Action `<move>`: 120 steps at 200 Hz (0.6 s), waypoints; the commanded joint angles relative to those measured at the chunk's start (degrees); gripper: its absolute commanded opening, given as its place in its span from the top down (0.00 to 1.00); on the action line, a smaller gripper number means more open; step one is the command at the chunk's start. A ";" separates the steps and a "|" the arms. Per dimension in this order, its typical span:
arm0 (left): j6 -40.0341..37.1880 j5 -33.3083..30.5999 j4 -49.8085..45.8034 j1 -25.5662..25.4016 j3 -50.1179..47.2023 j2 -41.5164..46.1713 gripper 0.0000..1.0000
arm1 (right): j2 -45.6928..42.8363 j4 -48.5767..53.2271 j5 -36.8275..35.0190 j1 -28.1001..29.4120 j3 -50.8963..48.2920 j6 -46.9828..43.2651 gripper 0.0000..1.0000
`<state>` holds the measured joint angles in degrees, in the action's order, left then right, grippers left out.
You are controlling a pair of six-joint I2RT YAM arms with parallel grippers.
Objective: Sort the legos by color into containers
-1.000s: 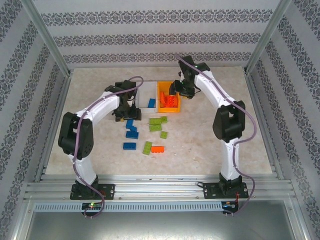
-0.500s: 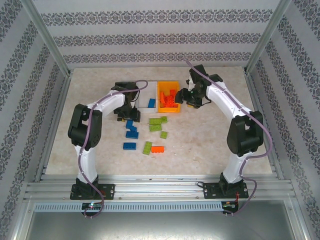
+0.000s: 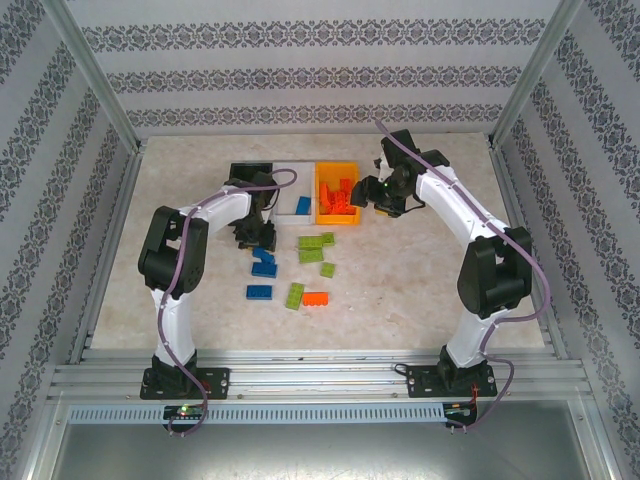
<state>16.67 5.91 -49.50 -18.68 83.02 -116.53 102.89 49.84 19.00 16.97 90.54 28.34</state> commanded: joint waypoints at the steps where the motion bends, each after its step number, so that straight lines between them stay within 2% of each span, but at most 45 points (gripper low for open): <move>1: 0.10 0.19 1.60 0.47 -1.63 1.53 0.57 | -1.64 0.09 1.15 -0.44 -0.96 0.66 0.34; 42: 1.18 -0.71 1.58 0.47 -2.99 5.42 0.70 | -2.49 -0.44 1.80 -0.39 -2.48 0.17 0.33; 120: 4.01 -0.28 -2.61 0.45 -3.12 17.10 0.71 | -5.50 -3.97 2.62 -0.55 -9.33 0.27 0.31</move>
<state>18.59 5.72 -48.90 -18.63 80.01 -104.18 99.77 47.53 20.62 16.97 83.11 28.34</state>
